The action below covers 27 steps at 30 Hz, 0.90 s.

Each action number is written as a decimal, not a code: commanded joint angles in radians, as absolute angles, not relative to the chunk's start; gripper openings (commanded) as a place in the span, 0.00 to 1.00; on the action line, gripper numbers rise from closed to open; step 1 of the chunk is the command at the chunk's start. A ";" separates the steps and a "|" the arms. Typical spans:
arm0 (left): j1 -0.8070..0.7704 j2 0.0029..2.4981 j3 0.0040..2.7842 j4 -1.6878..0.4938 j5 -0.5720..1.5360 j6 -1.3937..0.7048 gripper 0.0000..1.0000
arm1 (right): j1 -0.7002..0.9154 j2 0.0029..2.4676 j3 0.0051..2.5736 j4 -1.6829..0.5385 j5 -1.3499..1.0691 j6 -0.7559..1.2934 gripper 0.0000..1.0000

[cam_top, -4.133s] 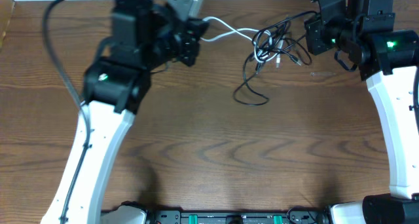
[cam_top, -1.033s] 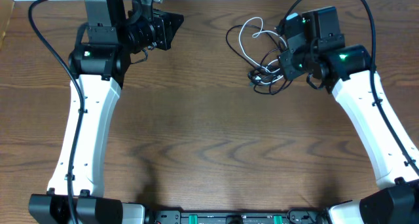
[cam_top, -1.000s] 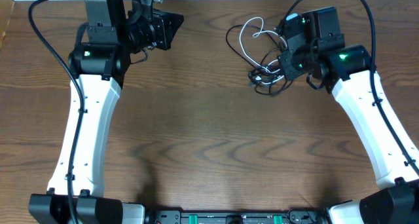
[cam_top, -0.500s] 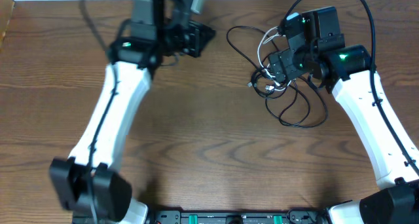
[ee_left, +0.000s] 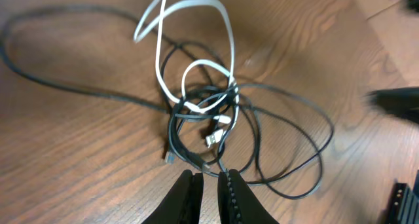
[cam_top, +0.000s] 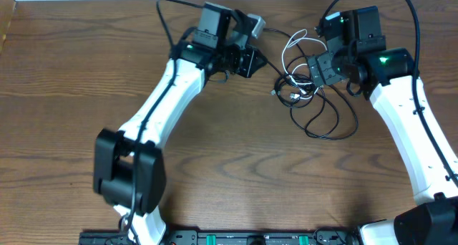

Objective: Untangle cables

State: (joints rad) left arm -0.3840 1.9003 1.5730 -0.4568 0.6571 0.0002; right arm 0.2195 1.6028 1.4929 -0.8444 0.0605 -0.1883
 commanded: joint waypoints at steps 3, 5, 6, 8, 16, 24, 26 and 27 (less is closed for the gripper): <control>-0.406 2.019 1.592 -0.435 0.695 0.014 0.14 | 0.198 1.597 1.517 -0.826 0.068 -0.195 0.91; -0.410 2.048 1.592 -0.421 0.716 0.013 0.15 | 0.196 1.593 1.517 -0.825 0.052 -0.196 0.92; -0.411 2.061 1.592 -0.416 0.716 0.008 0.15 | 0.196 1.592 1.517 -0.825 0.039 -0.196 0.92; -0.414 2.083 1.592 -0.408 0.715 0.006 0.15 | 0.196 1.589 1.517 -0.825 0.037 -0.196 0.92; -0.429 2.138 1.592 -0.401 0.577 -0.021 0.17 | 0.196 1.577 1.517 -0.816 -0.004 -0.196 0.93; -0.476 2.206 1.614 -0.400 0.500 -0.059 0.30 | 0.197 1.575 1.517 -0.815 -0.011 -0.196 0.93; -0.491 2.223 1.624 -0.401 0.500 -0.059 0.31 | 0.197 1.575 1.517 -0.815 -0.011 -0.200 0.93; -0.496 2.230 1.629 -0.402 0.499 -0.059 0.31 | 0.197 1.575 1.517 -0.816 -0.010 -0.200 0.93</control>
